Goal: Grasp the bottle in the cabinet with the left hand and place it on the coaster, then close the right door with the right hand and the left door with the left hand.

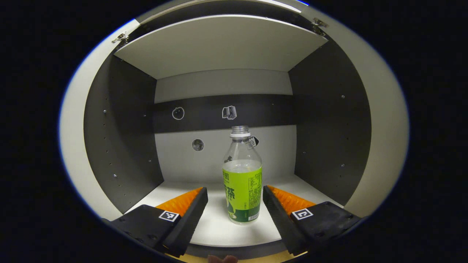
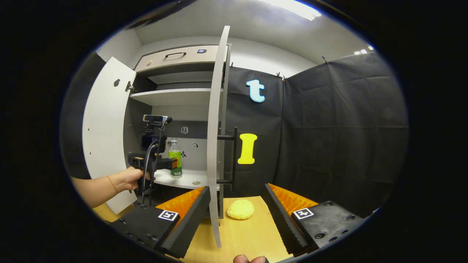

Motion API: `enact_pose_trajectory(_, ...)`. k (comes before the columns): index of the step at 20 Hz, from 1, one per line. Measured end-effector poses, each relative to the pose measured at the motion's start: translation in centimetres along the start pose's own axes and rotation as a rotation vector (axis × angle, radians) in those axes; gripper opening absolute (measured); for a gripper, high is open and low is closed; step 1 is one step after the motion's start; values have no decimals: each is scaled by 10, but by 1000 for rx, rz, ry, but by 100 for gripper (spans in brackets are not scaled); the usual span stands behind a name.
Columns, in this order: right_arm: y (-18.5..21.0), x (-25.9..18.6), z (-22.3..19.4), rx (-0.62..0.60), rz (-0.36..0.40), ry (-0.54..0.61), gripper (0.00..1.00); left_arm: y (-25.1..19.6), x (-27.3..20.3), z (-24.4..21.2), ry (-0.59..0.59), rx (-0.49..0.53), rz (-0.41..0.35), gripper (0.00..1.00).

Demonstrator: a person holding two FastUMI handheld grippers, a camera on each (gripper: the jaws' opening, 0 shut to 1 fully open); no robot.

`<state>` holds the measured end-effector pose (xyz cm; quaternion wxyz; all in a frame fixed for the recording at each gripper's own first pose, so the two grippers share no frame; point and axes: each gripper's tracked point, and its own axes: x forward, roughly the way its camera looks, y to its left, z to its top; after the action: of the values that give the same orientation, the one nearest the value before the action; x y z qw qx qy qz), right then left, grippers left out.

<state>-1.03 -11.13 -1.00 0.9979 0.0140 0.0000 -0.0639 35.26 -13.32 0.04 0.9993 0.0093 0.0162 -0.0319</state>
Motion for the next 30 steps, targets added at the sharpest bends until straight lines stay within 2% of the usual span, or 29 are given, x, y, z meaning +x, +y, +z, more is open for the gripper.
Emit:
enact_pose_trajectory(5,-8,10,-6,-24,-12,15,98,1,28,12,-20,-12,4,96)
enact_pose_trajectory(9,-15,16,-11,-20,-22,23,98,-2,46,10,-20,30,20,96)
enact_pose_trajectory(10,-16,17,-12,-18,-24,27,98,-2,50,8,-17,31,21,99)
enact_pose_trajectory(12,-17,16,-13,-11,-23,30,98,-7,59,2,-4,36,6,95)
enact_pose_trajectory(15,-15,14,-13,-17,-18,27,98,-12,64,2,-16,15,-22,81)
enact_pose_trajectory(17,-14,12,-13,-21,-14,28,98,-10,62,2,-11,15,-25,79)
enact_pose_trajectory(23,-3,6,-8,-14,7,19,98,0,24,31,-60,-3,-45,78)
enact_pose_trajectory(30,18,-9,-2,0,44,5,98,14,-86,54,-124,-18,-111,78)
